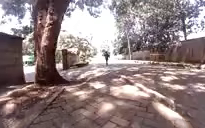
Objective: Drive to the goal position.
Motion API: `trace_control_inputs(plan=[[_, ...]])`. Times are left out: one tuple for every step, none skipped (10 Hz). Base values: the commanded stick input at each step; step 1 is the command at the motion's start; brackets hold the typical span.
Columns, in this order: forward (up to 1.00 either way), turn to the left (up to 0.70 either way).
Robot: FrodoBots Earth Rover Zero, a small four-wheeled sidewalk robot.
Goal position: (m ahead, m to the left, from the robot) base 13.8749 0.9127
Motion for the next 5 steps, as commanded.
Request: trace_control_inputs(plan=[[0.70,0.00],[0.70,0.00],[0.70,0.00],[0.70,0.00],[0.70,0.00]])
